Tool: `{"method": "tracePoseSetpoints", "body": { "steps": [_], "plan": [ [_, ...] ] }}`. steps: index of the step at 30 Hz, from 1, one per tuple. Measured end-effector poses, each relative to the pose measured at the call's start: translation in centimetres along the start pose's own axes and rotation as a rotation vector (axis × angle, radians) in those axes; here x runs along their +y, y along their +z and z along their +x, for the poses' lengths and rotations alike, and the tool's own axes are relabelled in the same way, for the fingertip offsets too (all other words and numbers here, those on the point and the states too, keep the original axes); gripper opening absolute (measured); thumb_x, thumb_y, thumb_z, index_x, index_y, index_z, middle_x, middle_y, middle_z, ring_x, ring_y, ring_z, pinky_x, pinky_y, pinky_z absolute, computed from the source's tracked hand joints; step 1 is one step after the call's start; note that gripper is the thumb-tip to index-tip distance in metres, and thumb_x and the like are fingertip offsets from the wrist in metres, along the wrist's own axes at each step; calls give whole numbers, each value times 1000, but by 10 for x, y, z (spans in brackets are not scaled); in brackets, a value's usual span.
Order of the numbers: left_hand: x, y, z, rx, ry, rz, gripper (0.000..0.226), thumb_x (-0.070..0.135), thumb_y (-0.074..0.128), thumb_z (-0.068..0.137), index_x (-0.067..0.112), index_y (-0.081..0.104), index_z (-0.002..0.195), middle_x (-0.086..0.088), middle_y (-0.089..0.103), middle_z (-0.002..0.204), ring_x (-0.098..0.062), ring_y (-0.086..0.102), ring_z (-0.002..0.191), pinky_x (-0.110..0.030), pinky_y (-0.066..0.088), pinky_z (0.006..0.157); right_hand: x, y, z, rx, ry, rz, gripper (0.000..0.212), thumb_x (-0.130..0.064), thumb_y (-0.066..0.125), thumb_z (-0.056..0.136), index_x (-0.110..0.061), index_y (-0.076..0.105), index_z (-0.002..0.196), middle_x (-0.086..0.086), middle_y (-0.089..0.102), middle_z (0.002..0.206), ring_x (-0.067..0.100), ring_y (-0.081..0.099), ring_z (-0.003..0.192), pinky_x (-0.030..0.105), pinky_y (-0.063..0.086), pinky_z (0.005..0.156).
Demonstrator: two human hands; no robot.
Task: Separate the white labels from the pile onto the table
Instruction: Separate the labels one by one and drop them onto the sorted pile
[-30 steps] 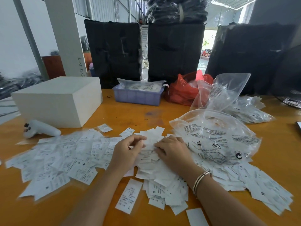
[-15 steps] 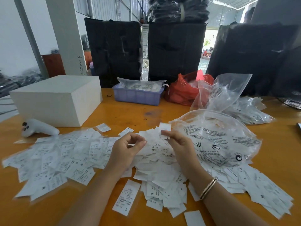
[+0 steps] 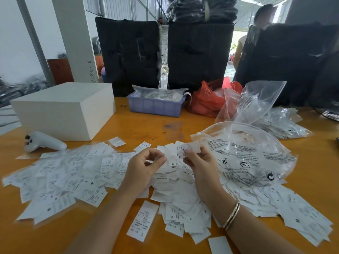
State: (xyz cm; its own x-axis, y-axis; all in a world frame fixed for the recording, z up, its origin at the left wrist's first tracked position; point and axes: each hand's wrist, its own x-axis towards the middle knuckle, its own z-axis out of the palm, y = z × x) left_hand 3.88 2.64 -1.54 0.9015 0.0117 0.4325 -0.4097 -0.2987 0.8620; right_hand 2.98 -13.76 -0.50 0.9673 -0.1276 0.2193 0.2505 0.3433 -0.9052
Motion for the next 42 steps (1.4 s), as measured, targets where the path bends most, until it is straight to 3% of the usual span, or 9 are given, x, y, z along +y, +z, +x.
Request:
{"method": "tracePoseSetpoints", "body": {
  "steps": [4,7,10,18,25,33,36,40,42],
  "plan": [
    [1,-1,1,31,-35,-46,6,24,70,84,29,67,82,20,69,82,3,62,80,-5,45,65,0,-1,-1,0,0,13,8,-13,66,86,-8,62,81,10,68,84,19,65,81,26,55,72],
    [2,-1,1,33,-51,-79,6,23,71,83,28,68,82,16,70,82,1,63,79,-5,46,65,0,-1,-1,25,-15,-48,11,-23,67,84,-15,63,77,11,67,86,23,63,83,37,54,78],
    [3,0,1,17,-56,-57,5,24,70,83,28,67,82,19,69,82,4,62,79,-4,45,65,0,0,-2,26,-39,-71,10,-29,65,85,-24,64,76,4,68,84,19,64,80,30,55,71],
    [6,1,-1,-21,-38,-57,6,20,71,83,25,68,82,21,69,80,6,62,76,-3,44,64,-2,2,-4,-65,-60,-97,18,-39,64,79,-21,62,84,8,62,87,24,60,84,45,51,81],
    [8,-1,-1,3,-104,-168,4,27,67,84,24,67,87,14,73,80,2,66,76,-6,47,65,-2,-2,-1,-154,-129,-226,11,-14,59,91,-19,62,81,0,60,78,14,56,75,26,48,69],
    [7,-1,-1,3,-105,-160,3,28,67,85,26,67,87,14,73,80,1,66,77,-6,47,66,0,-3,0,-142,-151,-209,3,-13,58,92,-13,61,92,0,65,80,14,61,76,26,52,68],
    [8,-1,-1,-8,-109,-162,4,28,67,85,25,67,88,14,73,79,2,66,77,-6,47,66,1,-3,0,-155,-173,-269,5,-15,60,91,-18,63,91,6,64,82,21,59,76,37,50,70],
    [8,0,-2,-18,-103,-159,2,26,66,86,26,67,88,14,72,79,2,65,76,-7,48,66,2,-2,-2,-226,-217,-385,13,-13,60,91,-26,62,87,-12,65,74,2,57,66,15,45,60],
    [9,0,-2,-17,-97,-162,2,23,67,86,25,67,88,16,72,78,4,65,76,-6,47,64,2,-1,-3,-231,-260,-489,16,-13,61,91,-28,62,87,-17,65,78,0,58,70,13,44,62]
  ]
}}
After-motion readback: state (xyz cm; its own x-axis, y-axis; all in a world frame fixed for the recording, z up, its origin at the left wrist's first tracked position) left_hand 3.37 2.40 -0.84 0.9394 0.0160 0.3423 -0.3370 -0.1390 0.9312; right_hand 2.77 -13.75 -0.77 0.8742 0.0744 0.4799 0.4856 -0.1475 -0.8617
